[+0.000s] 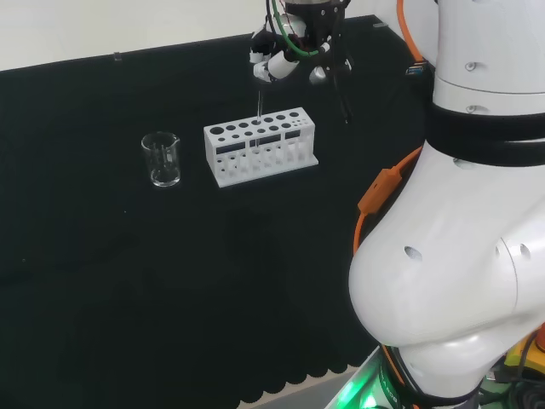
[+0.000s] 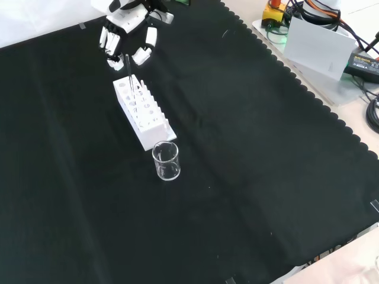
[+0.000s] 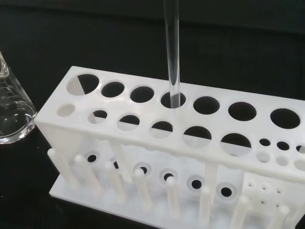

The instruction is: Take the glass rod from the white test tube rack.

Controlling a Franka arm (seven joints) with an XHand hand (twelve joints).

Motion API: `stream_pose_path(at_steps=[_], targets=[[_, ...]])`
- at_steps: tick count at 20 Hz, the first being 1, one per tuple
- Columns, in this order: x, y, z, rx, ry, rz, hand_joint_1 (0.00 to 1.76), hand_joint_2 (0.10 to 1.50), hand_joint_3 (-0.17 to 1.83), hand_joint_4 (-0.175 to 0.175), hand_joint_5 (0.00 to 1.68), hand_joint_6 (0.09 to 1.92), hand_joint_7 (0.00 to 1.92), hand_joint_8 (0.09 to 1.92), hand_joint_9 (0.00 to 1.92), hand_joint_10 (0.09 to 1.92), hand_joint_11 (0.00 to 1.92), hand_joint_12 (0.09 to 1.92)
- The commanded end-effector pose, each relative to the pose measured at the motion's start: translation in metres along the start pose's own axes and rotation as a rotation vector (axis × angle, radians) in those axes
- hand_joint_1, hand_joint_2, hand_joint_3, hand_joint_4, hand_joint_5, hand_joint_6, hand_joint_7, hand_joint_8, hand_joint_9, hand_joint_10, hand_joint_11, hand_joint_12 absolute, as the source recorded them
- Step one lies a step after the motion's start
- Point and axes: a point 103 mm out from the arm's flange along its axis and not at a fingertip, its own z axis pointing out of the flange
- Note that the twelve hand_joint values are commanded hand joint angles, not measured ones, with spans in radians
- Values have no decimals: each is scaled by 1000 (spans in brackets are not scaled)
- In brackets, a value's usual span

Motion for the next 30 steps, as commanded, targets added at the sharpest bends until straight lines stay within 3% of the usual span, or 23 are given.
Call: stream_pose_path(at_steps=[1, 5, 7, 9, 12, 17, 18, 19, 23, 26, 30], targets=[[-2, 2, 2, 3, 5, -3, 845, 908, 634, -126, 662, 1001, 654, 714, 1082, 590, 768, 1232], [-2, 4, 2, 4, 1, -4, 872, 909, 651, -123, 683, 1015, 689, 715, 1107, 586, 813, 1217], [-2, 8, 2, 4, 0, -5, 941, 1072, 354, -42, 715, 1261, 723, 719, 1131, 579, 839, 1208], [-2, 9, 2, -5, 0, -9, 973, 1188, 137, -23, 722, 1363, 755, 722, 1168, 563, 889, 1177], [-2, 12, 4, -18, -5, -11, 1002, 1242, 29, -51, 728, 1387, 833, 722, 1244, 529, 998, 1103], [-3, 15, 7, -52, 3, -21, 1059, 1251, 2, -146, 733, 1379, 994, 779, 1342, 512, 1219, 946], [-3, 16, 7, -65, 2, -23, 1070, 1248, 0, -160, 738, 1370, 1023, 803, 1360, 523, 1274, 909], [-3, 16, 6, -93, 4, -23, 1127, 1229, -3, -168, 762, 1328, 971, 964, 1380, 544, 1318, 871], [5, 12, 0, -239, -79, -45, 1251, 1217, -146, -172, 817, 1117, 1049, 1128, 1474, 794, 1482, 773], [13, 7, -8, -288, -137, -77, 1282, 1155, -173, -175, 1027, 916, 1106, 938, 1632, 787, 1609, 808], [20, -1, -20, -316, -145, -78, 1298, 1111, -175, -175, 1139, 760, 1186, 778, 1730, 687, 1655, 779]])
